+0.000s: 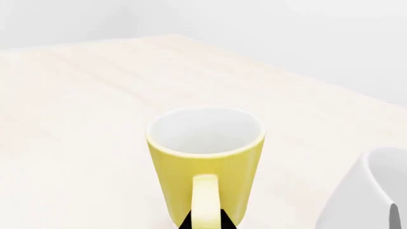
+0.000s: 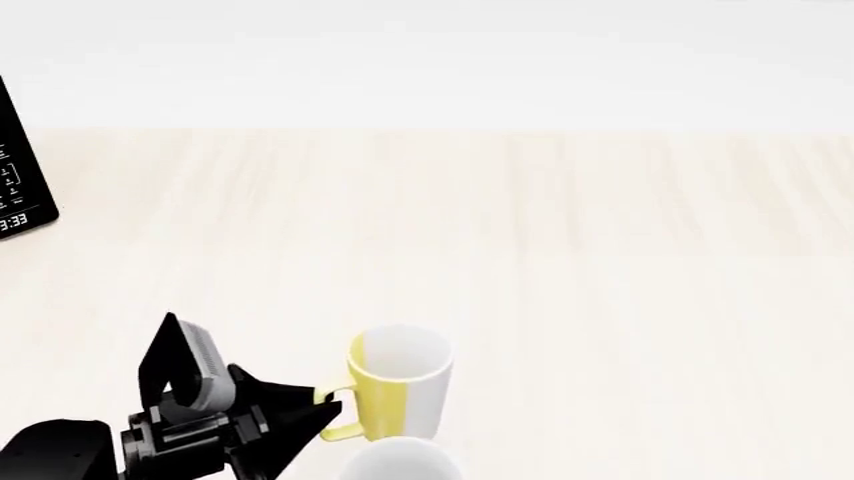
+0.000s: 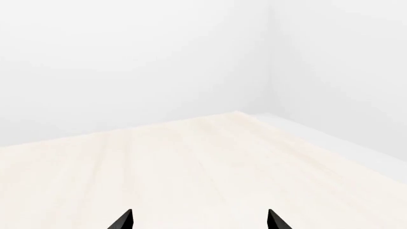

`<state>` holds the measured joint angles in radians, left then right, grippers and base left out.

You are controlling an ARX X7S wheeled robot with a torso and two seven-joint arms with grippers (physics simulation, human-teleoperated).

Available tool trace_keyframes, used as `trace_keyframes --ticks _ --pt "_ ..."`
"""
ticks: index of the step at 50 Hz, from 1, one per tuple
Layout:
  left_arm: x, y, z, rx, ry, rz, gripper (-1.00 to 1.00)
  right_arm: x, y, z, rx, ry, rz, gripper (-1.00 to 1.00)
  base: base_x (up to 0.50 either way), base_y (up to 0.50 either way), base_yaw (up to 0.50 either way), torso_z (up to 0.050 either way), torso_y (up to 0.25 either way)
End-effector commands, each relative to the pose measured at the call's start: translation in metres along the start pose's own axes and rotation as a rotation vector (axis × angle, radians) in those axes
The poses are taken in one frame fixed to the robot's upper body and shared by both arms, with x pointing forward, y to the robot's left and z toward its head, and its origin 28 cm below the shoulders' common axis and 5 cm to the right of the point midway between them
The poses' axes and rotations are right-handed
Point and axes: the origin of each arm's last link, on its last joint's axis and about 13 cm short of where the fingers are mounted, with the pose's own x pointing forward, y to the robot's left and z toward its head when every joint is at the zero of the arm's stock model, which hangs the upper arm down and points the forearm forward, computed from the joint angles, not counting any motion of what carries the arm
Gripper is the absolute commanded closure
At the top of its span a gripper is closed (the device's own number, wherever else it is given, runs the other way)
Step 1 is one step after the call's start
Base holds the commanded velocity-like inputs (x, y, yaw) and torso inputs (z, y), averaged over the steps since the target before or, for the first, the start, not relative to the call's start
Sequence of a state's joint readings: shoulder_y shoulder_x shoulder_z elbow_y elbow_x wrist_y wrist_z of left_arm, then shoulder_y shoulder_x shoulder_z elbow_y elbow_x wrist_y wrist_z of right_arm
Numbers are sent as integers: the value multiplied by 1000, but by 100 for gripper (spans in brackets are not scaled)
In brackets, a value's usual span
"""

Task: Put the yellow and white mug to the front of the white mug.

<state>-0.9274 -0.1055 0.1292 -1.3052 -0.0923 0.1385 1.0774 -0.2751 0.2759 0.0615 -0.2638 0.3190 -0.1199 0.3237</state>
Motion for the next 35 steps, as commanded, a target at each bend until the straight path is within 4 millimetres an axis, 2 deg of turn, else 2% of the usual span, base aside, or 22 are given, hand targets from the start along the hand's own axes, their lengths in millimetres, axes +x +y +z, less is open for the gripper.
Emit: trace_keyframes --ticks 1,11,27,28,35 --pt "0 -4 -10 -27 30 19 100 0 0 1 1 -3 1 -100 0 0 0 0 0" --pt "-1 -6 -15 -30 46 28 100 0 0 0 1 -2 3 -100 0 0 0 0 0" --pt "0 -5 -12 -21 33 14 100 -1 0 0 1 -3 1 -100 0 0 0 0 0" --pt "0 -5 -12 -21 41 16 -100 -1 0 1 1 -3 2 -100 0 0 0 0 0" --pt "1 -5 -11 -31 25 12 -100 0 0 0 2 -2 3 -100 0 0 0 0 0"
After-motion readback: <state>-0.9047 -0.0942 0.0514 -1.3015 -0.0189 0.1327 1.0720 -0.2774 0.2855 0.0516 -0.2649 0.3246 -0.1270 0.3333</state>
